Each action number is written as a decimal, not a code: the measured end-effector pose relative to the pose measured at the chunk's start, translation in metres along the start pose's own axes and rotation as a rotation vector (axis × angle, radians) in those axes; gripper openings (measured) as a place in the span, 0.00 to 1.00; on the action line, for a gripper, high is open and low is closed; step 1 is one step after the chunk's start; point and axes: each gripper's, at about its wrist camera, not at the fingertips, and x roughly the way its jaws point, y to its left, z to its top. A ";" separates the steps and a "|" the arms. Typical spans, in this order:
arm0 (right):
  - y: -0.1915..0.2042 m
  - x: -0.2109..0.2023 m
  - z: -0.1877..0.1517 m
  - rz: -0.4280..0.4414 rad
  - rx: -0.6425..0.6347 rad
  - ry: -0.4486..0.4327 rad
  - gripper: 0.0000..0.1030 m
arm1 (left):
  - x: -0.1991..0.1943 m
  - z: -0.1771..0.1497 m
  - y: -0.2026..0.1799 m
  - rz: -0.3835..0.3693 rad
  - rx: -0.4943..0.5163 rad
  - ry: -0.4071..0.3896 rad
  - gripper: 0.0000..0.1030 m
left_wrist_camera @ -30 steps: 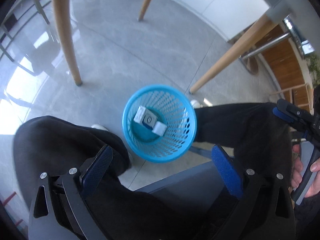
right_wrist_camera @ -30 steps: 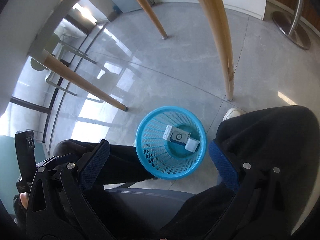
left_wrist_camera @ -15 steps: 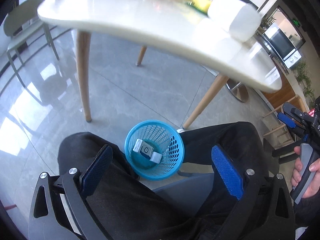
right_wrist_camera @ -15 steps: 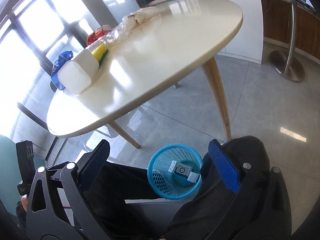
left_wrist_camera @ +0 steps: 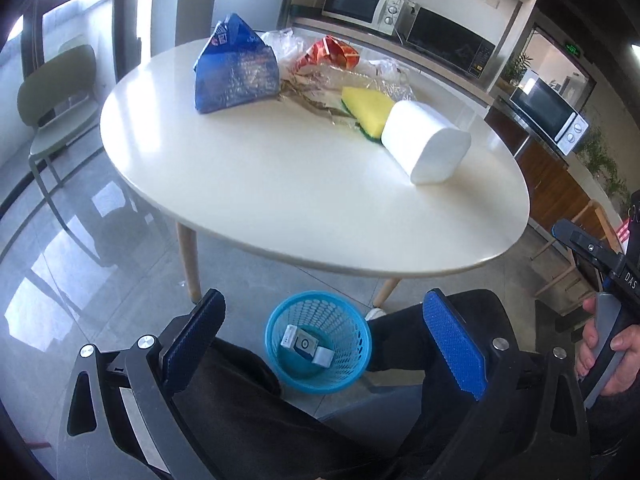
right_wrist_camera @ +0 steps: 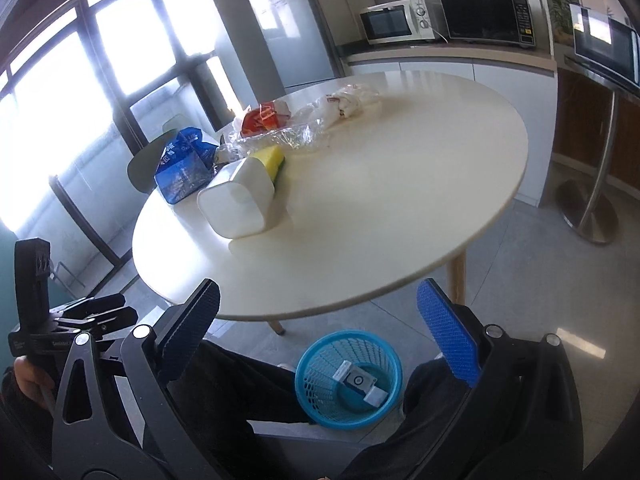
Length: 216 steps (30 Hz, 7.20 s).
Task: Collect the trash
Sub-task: 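Raise both tools back toward the table, then grasp the blue plastic bag with the left tool while the right tool grasps the other white cup, then carry the bag and cup down and drop both into the wastebasket, then raise both tools back toward the table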
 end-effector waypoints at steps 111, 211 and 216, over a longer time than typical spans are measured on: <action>0.012 0.056 -0.102 0.354 -0.026 0.462 0.02 | 0.010 -0.106 -0.013 -0.317 0.062 0.164 0.02; -0.028 -0.067 0.010 0.484 -0.194 -0.024 0.92 | -0.012 0.024 0.011 -0.084 -0.047 -0.182 0.94; -0.033 -0.039 0.078 0.438 -0.143 -0.054 0.92 | 0.001 0.080 0.017 -0.005 -0.046 -0.193 0.94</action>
